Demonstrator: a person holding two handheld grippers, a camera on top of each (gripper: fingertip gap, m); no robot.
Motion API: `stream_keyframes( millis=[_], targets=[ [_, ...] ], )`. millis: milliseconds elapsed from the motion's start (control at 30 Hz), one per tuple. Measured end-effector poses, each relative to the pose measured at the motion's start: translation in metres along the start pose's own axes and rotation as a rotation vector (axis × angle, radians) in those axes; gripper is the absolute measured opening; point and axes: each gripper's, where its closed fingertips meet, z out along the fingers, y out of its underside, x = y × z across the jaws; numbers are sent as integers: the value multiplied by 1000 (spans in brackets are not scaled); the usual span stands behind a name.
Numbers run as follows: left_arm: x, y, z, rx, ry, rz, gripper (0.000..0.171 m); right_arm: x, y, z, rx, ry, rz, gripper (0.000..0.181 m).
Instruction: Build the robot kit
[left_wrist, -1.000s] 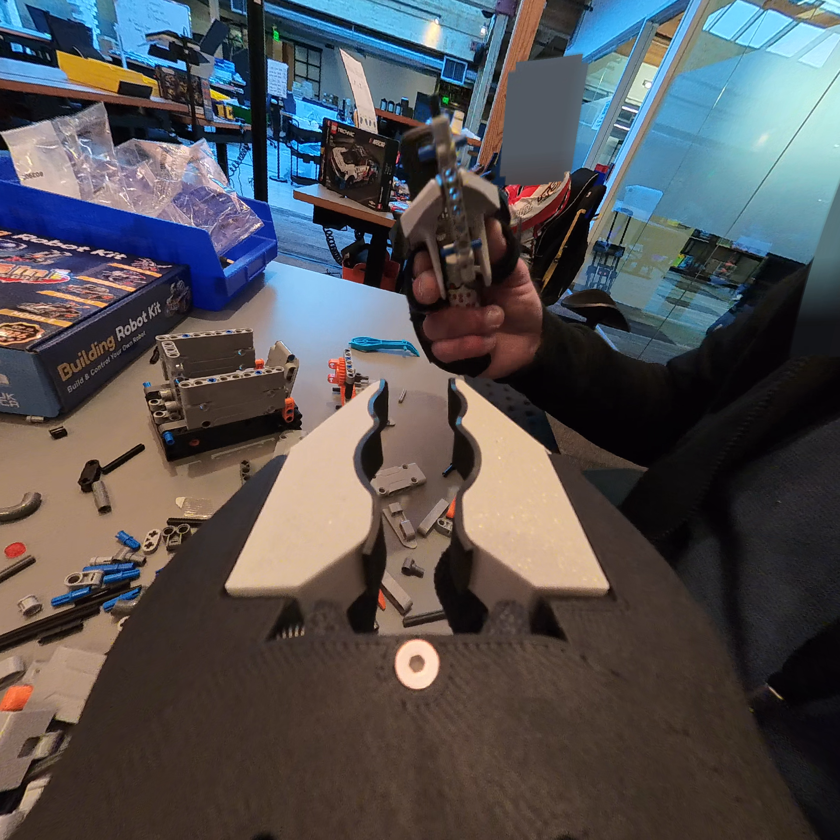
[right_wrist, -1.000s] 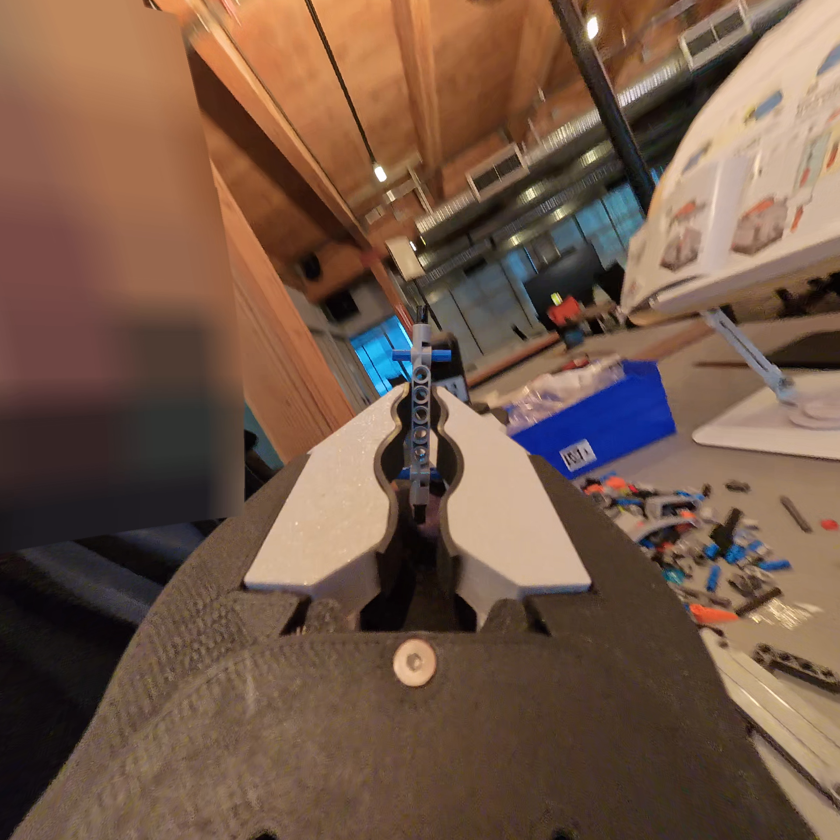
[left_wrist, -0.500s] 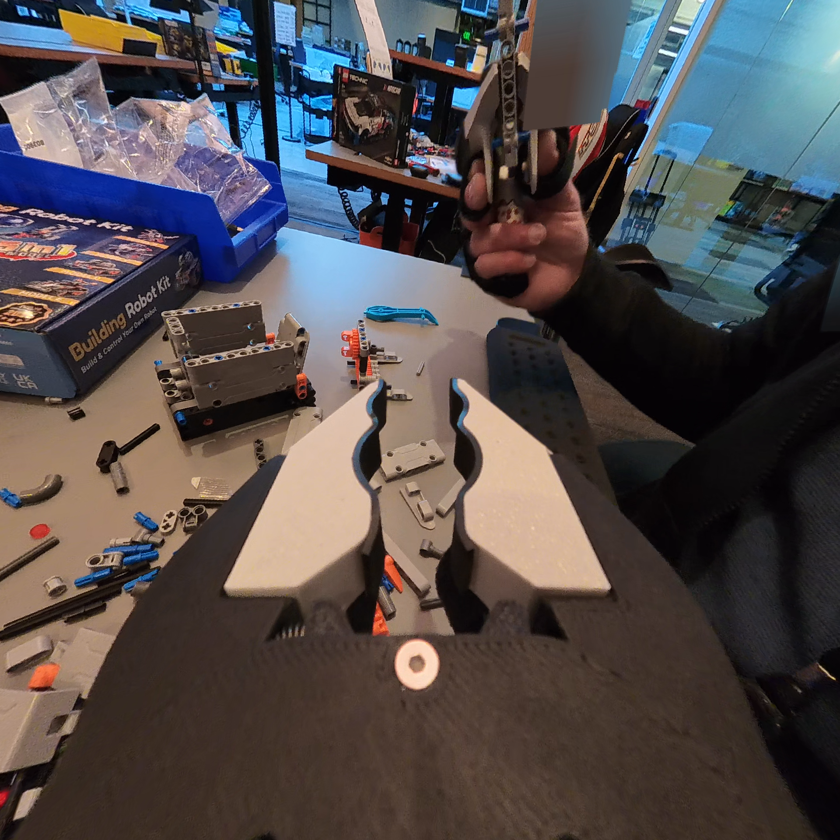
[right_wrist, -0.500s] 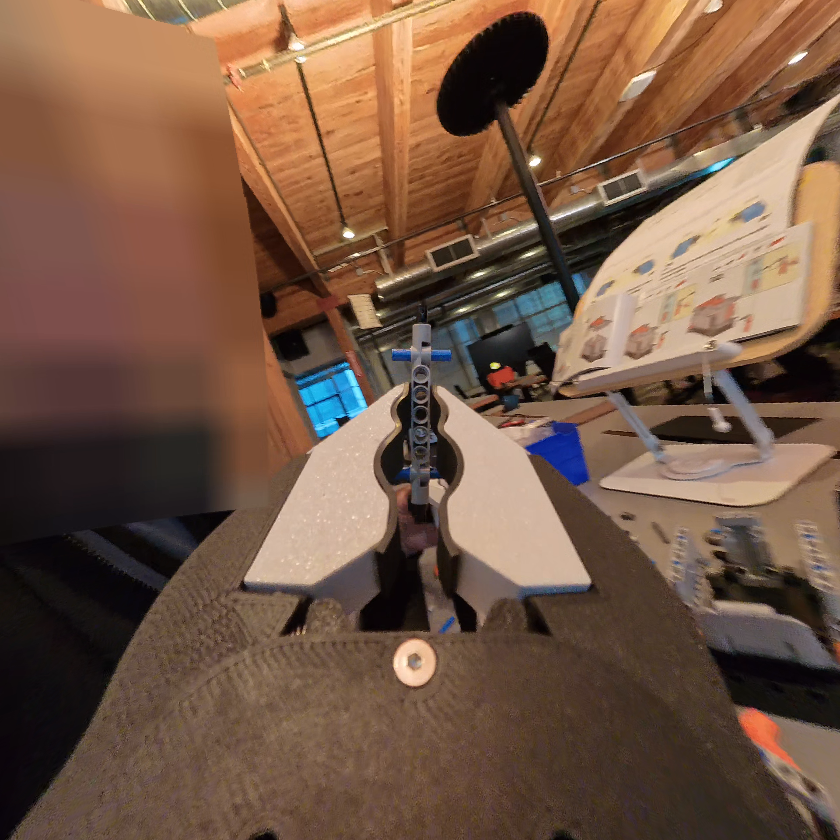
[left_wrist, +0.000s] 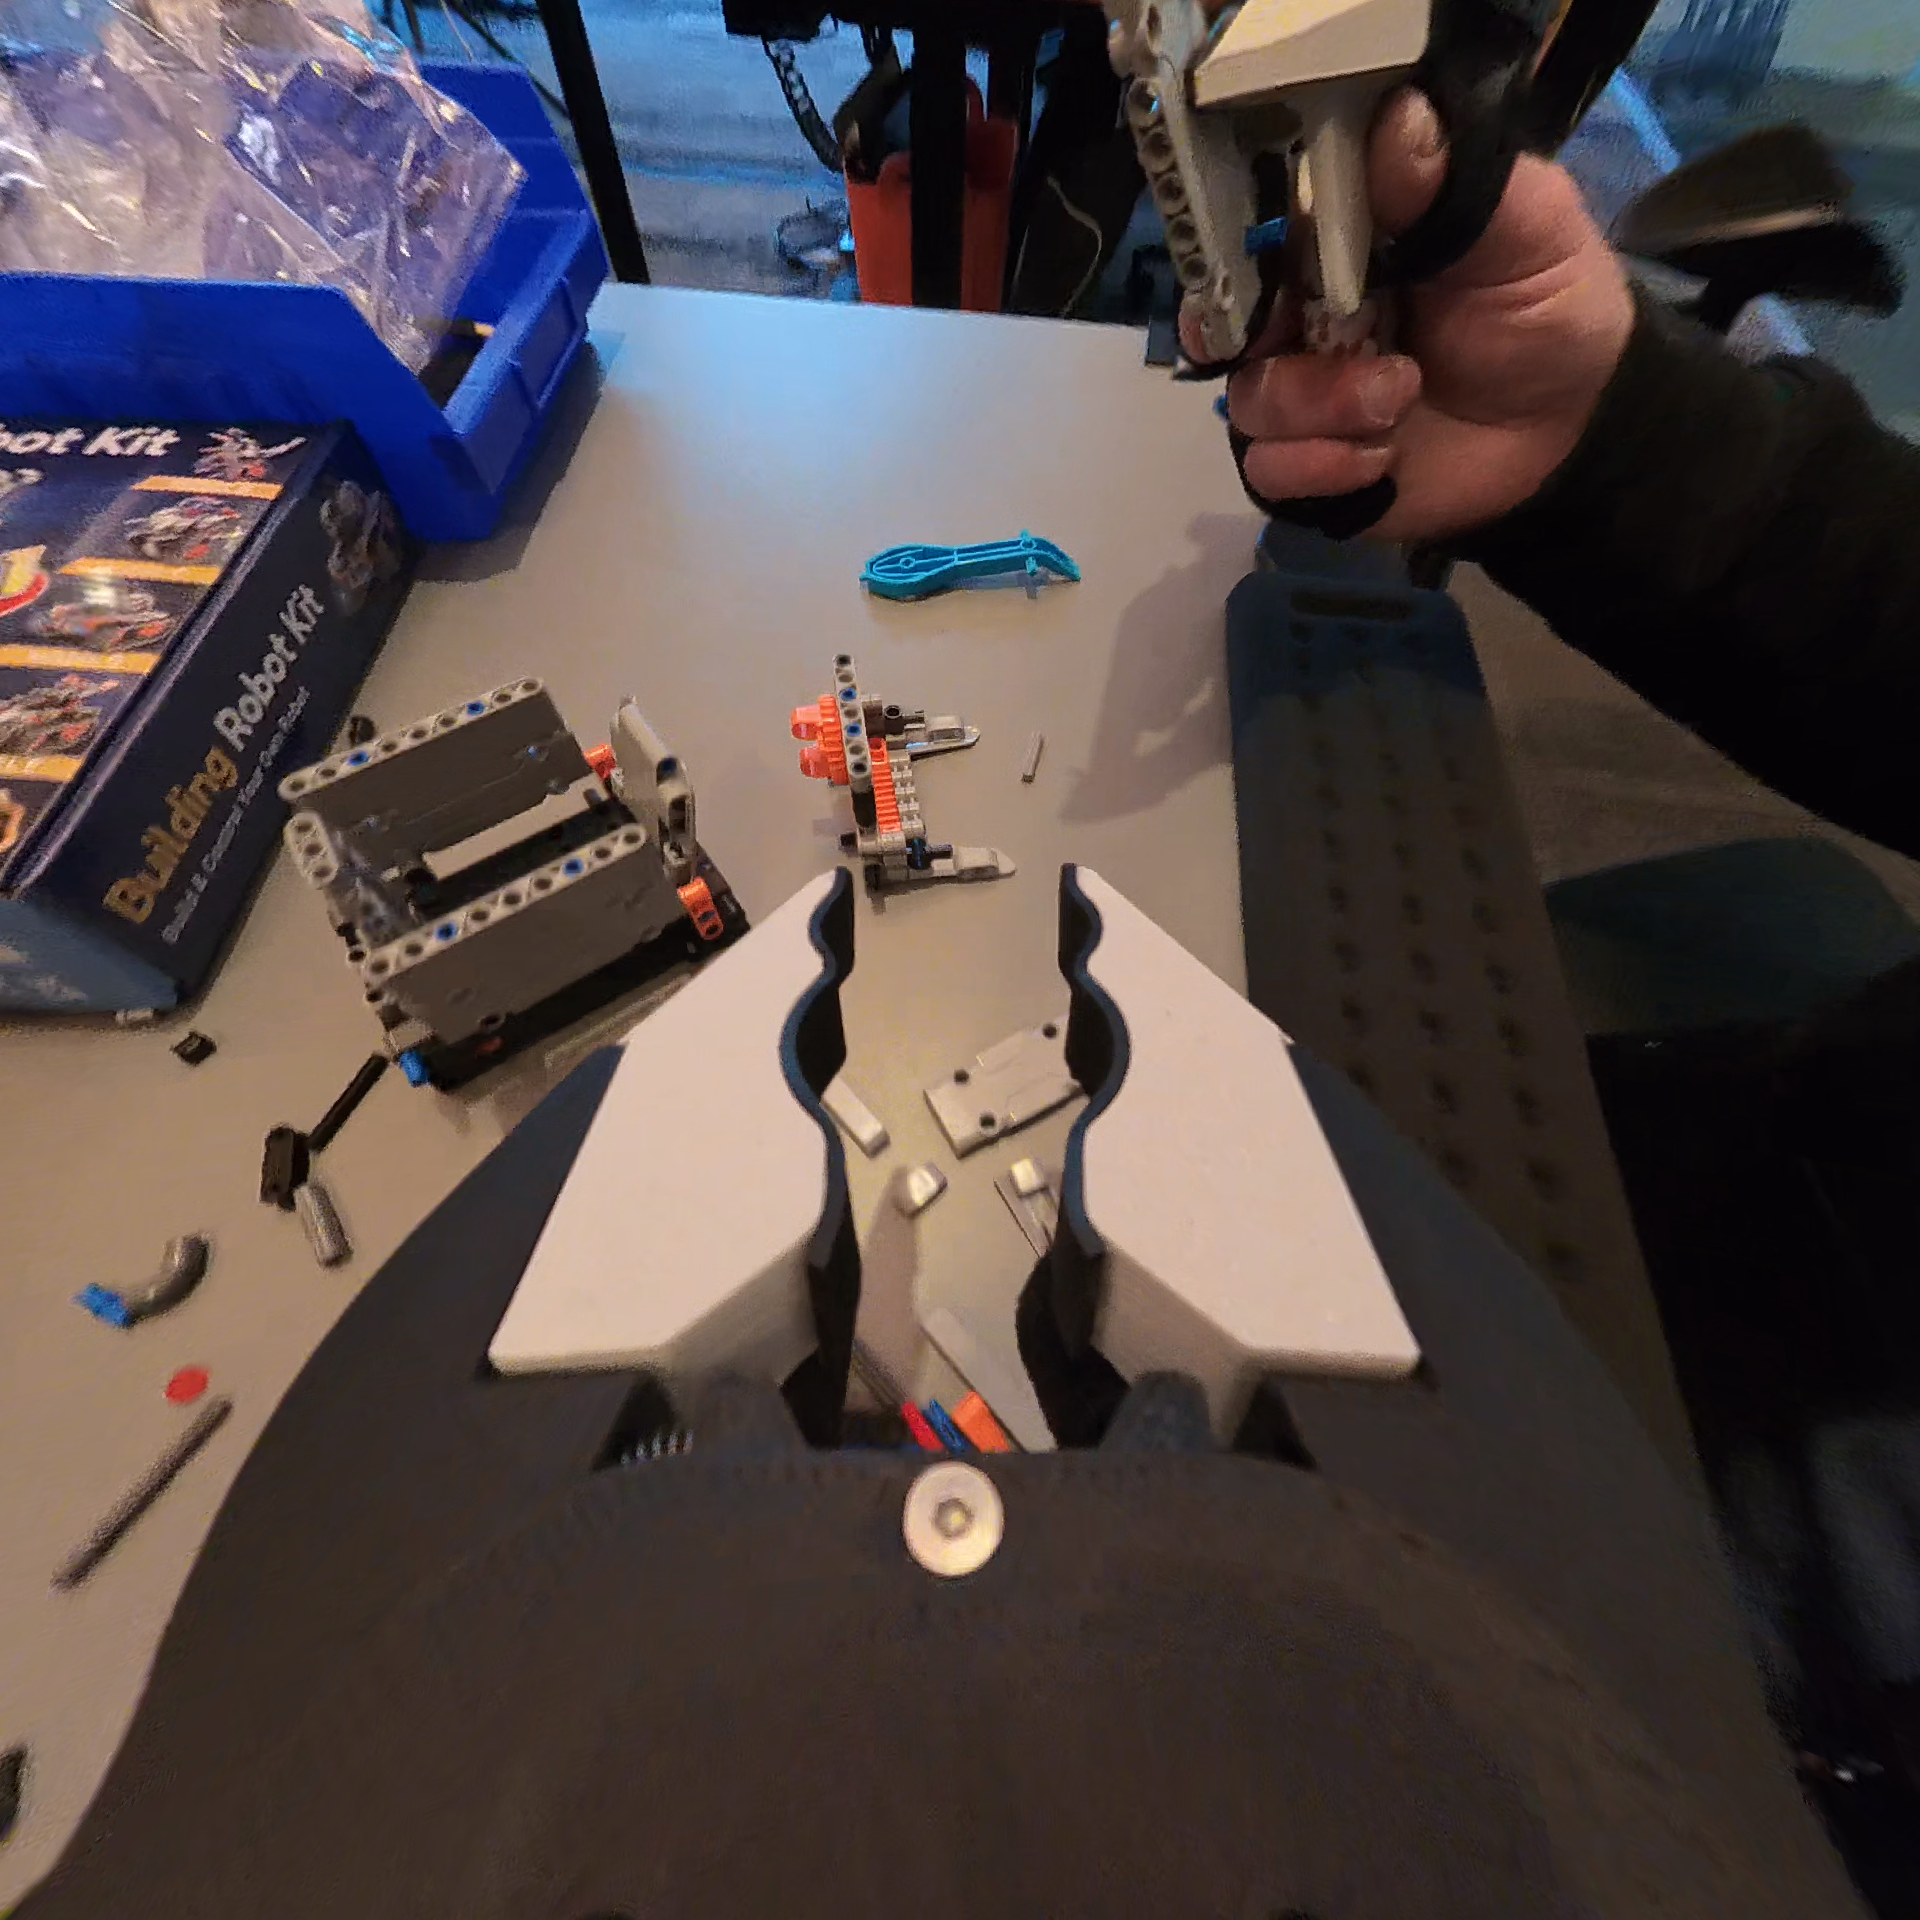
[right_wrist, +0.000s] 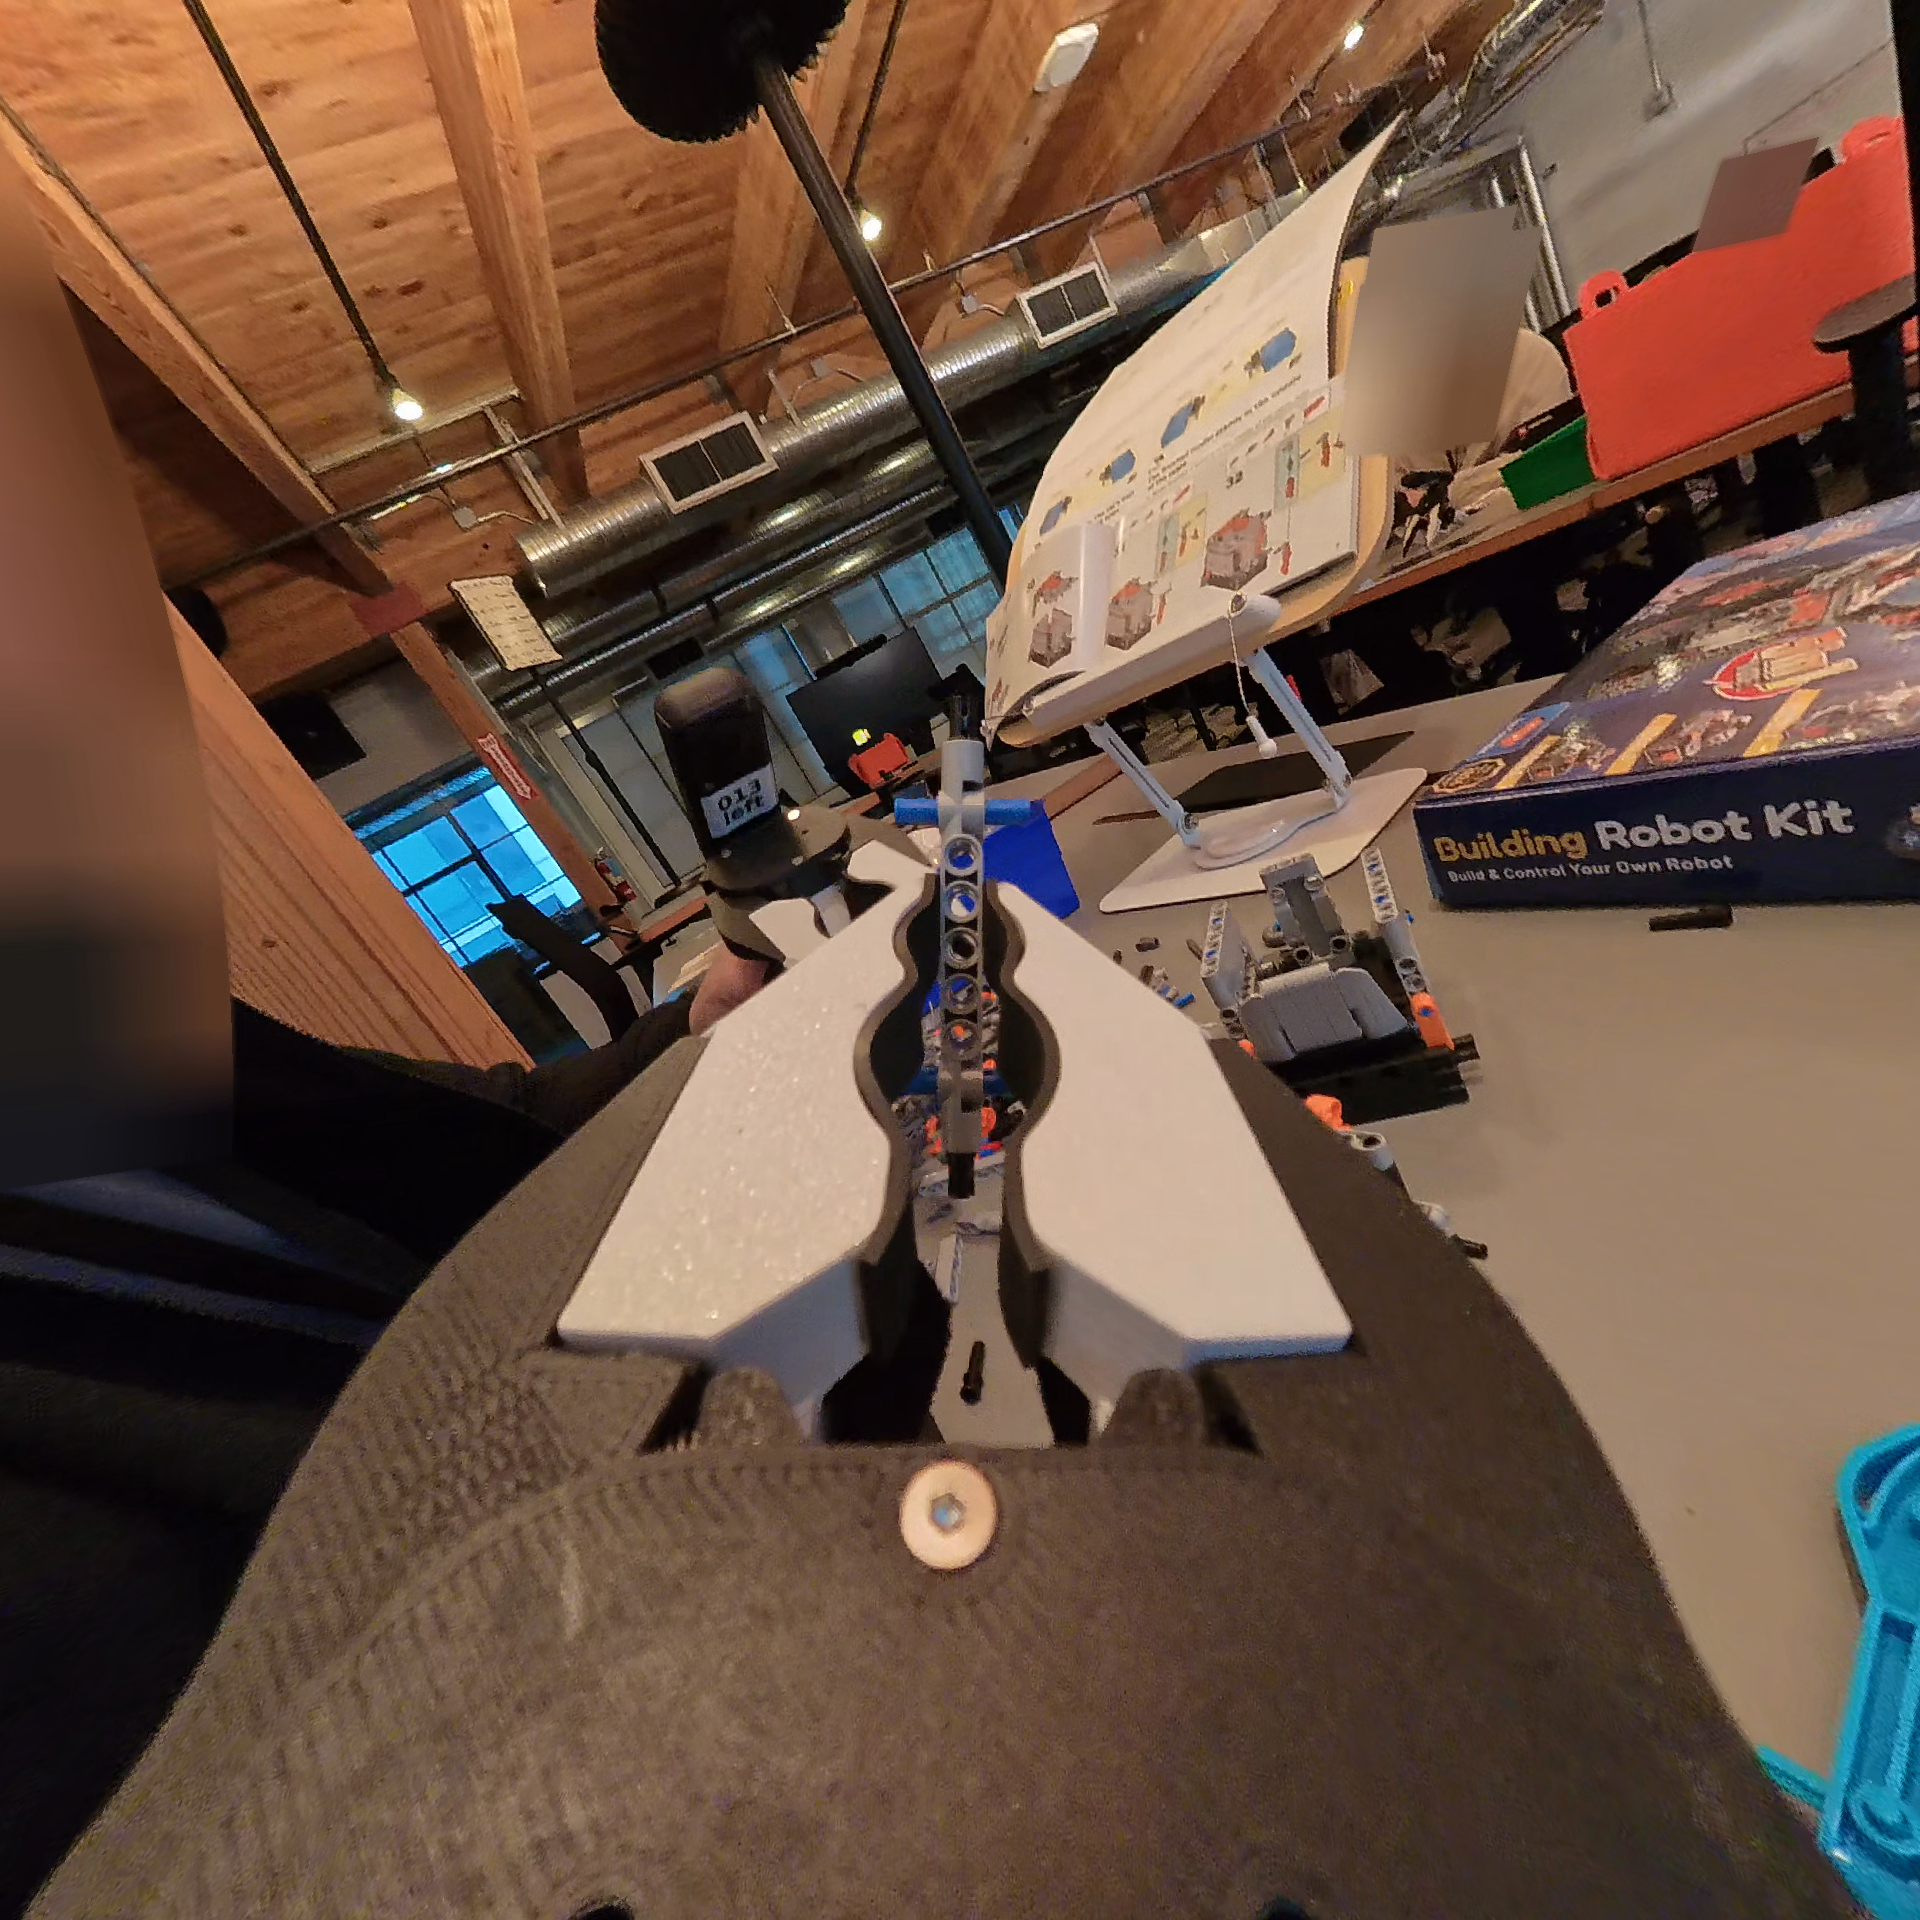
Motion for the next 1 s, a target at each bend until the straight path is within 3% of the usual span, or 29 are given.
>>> stream_keyframes(
  millis=[167,333,467,567,767,1000],
  targets=[
    [-7,-7,54,-107,-17,79,40,10,20,4,-50,24,-8,4],
    [-18,11,100,-243,-72,105,40,19,36,6,-52,16,24,4],
    [-24,24,119,-288,-103,89,27,19,37,6,-55,12,9,5],
    [-25,26,123,-283,-109,95,6,19,38,6,-54,6,12,5],
    [-25,14,110,-242,-141,155,5,19,34,3,-33,0,10,4],
    [-27,-4,64,-216,-260,311,5,19,36,4,-41,3,0,5]
  ],
)
